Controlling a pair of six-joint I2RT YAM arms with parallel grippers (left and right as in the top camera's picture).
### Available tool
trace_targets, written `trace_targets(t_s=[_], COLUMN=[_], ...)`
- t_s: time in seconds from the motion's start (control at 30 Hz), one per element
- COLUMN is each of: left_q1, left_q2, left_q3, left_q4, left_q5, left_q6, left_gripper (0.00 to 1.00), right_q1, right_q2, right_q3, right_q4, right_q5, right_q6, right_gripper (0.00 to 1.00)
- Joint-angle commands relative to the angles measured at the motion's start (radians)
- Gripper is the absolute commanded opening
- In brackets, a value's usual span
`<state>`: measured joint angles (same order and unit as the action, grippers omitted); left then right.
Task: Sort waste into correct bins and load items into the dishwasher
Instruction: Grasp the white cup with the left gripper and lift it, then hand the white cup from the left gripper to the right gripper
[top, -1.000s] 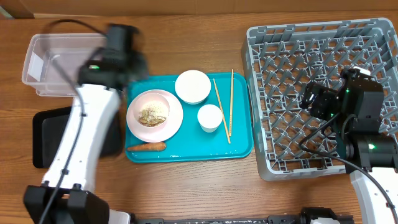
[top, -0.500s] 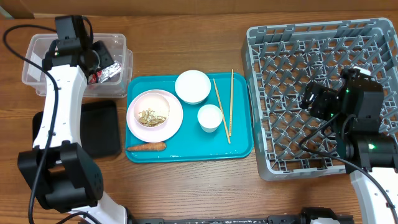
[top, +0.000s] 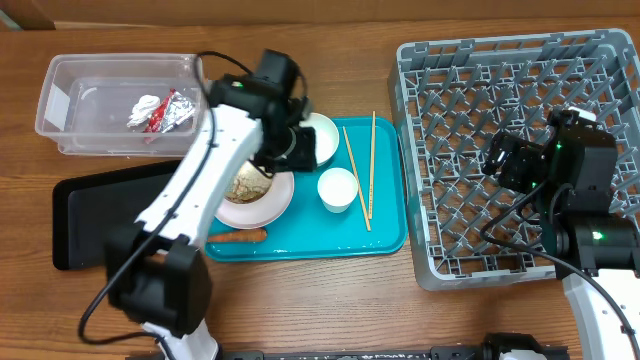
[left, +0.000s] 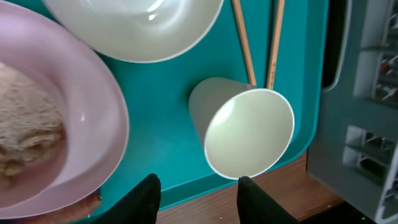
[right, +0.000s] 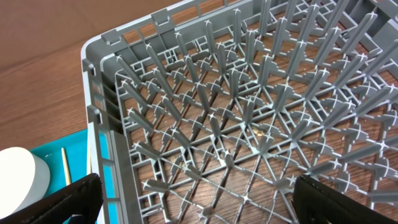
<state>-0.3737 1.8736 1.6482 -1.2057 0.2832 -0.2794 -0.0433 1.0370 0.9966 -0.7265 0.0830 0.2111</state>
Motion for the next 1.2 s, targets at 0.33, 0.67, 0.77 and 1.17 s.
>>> trace_targets(t_s=[0.33,0.67,0.77,1.17], left_q1=[-0.095,0.123,0.191,0.073], left_q2=[0.212,0.148,0.150,0.150], left_q3=[0.005,0.151,0.151,0.151], left_q4=[0.002,0.013,0.155,0.377], left_q5=[-0.031,0.565,0.925,1.176], left_q6=[0.021,0.201,0.185,0.062], left_gripper=[0.04,0.04,0.04,0.04], right_q1=[0.002,-0.057,-0.112,-0.042], right_q2=[-0.004,0.027,0.108,0.464], right_q3=[0.027,0.027,0.027,0.027], right_q4=[-0.006,0.081,0.185,0.603], right_q5=[0.006,0.039,-0.477,-1.528], right_q6=[-0.002,-0.002,-0.046,-0.085], right_gripper=[1.00,1.00,1.00,1.00])
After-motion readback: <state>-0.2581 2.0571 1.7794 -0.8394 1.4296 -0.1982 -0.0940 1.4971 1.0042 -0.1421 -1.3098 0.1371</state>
